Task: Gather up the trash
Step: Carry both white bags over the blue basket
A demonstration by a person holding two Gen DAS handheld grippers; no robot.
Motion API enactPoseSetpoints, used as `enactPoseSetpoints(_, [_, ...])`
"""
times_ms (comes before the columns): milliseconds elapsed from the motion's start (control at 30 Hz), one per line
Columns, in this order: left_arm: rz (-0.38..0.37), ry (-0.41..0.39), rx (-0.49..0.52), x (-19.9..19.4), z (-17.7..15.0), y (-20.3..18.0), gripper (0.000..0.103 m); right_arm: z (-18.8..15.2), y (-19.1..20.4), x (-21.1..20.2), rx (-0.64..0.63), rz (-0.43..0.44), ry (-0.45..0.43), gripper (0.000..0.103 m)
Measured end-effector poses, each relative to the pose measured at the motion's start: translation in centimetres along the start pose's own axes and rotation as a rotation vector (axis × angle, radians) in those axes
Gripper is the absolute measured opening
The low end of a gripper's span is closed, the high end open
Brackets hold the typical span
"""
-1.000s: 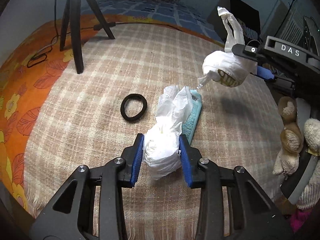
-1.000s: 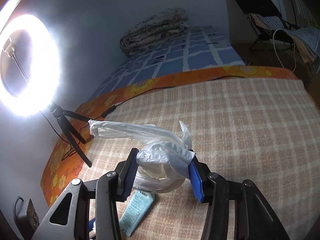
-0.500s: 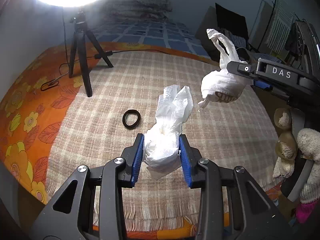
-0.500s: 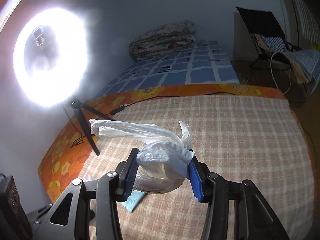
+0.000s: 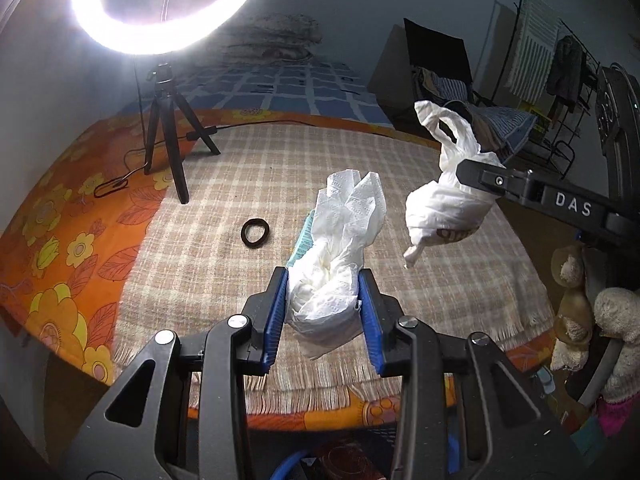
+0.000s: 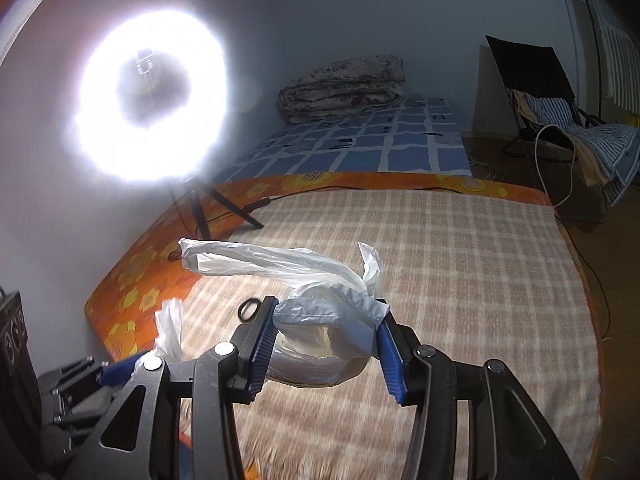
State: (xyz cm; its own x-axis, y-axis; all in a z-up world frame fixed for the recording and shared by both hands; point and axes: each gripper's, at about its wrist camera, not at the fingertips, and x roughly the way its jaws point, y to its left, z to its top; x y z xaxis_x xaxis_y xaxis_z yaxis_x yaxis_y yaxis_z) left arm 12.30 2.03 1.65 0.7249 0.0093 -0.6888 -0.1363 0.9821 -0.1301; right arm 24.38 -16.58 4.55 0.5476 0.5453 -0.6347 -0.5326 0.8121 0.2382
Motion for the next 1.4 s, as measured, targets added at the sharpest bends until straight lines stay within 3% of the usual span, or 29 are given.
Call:
enactPoseSetpoints(333, [-0.01, -0.005, 0.061, -3.3, -3.3, -1.3, 0.035, -3.9, 1.1, -4.3, -0.022, 0.005, 0.001, 0.048])
enactPoseSetpoints(900, [-0.041, 0.117, 0.015, -4.8, -10.8, -0.2, 0.035, -11.3, 2.8, -8.4, -0.08, 0.014, 0.061, 0.048])
enactPoseSetpoints(1400, [-0.037, 0.213, 0.019, -4.3, -15.9, -0.8, 0.035, -17.3, 5.8, -9.7, -0.249, -0.009, 0.13, 0.049])
